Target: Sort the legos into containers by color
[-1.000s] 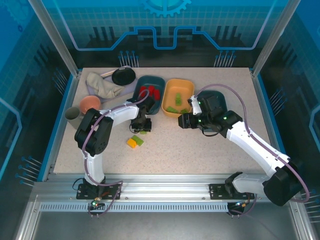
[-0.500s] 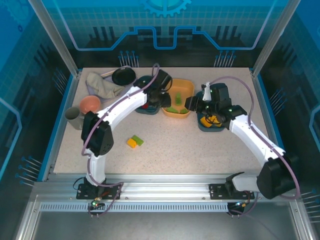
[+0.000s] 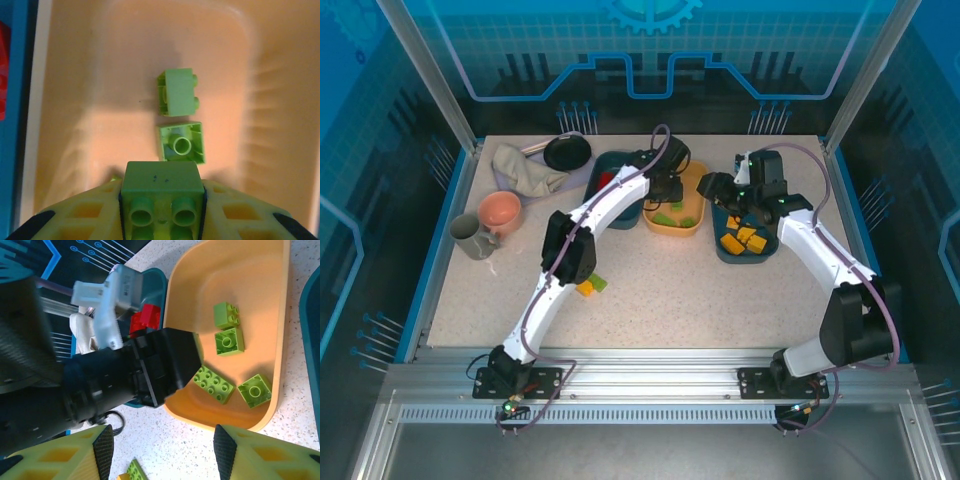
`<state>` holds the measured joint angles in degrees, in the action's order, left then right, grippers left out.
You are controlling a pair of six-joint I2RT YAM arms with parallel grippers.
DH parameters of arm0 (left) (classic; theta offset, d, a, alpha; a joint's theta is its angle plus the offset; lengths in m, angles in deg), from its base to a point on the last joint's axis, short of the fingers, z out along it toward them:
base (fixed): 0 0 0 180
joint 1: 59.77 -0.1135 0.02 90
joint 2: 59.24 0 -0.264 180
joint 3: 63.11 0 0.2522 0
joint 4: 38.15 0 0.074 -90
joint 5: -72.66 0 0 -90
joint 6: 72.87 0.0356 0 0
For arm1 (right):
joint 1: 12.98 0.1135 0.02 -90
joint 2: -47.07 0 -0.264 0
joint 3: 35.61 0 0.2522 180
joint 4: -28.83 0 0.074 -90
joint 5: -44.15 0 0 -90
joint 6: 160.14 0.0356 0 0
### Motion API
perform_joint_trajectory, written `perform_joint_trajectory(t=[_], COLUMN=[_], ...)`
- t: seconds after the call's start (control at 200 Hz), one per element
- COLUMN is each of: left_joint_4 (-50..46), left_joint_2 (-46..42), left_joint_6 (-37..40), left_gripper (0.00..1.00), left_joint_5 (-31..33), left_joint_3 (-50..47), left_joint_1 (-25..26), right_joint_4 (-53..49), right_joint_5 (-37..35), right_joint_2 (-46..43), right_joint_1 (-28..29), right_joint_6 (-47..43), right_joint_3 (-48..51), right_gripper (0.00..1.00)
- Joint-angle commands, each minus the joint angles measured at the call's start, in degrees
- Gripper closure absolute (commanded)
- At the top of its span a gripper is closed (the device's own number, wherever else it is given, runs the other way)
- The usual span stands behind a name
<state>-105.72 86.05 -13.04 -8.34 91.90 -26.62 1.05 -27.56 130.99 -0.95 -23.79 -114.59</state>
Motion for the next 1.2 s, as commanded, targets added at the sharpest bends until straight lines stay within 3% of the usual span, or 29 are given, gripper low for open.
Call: perform_joint_trajectory(t=[0.0,0.095,0.175,0.285,0.525,0.675,0.815,1.01,1.195], left_joint_4=[-2.07,-1.97,-1.65,-1.26,-1.44,-4.87,-5.23,-4.78,-15.11], left_joint_2=[2.21,3.14,3.03,1.49,-6.76,-17.08,-34.98,-65.69,-89.31], left_joint_6=[-2.1,-2.57,-2.99,-4.38,-9.76,-13.78,-18.59,-25.69,-29.61], left_gripper=[0.66,0.63,0.48,0.39,0.36,0.36,0.34,0.32,0.3], left_joint_5=[1.96,0.83,-0.4,-1.58,-3.72,-2.15,1.11,1.67,3.92], left_joint_3=[2.28,2.19,2.41,2.77,3.18,-1.66,-23.91,-63.29,-81.43], left_joint_1=[-1.05,-1.29,-1.25,-1.2,-0.93,-1.21,-4.41,-14.9,-20.39], right_joint_4=[0.44,0.07,-0.6,-1.73,-8.43,-15.59,-18.07,-20.26,-27.66], right_joint_5=[1.62,1.76,1.76,1.64,-0.6,-5.3,-9.07,-13.92,-16.85], right_joint_2=[-0.41,-1.01,-1.45,-1.96,-3.53,-3.77,-1.94,8.57,26.08], right_joint_1=[-0.74,-0.73,-0.76,-0.69,2.12,10.79,23.53,39.49,47.17], right_joint_6=[1.28,0.97,0.14,-1.41,-11.46,-24.37,-33.29,-39.61,-38.58], right_joint_3=[-0.74,-0.1,0.16,0.05,-1.12,-2.55,-2.38,-9.76,-26.07], right_gripper=[0.42,0.42,0.41,0.4,0.41,0.41,0.41,0.35,0.35])
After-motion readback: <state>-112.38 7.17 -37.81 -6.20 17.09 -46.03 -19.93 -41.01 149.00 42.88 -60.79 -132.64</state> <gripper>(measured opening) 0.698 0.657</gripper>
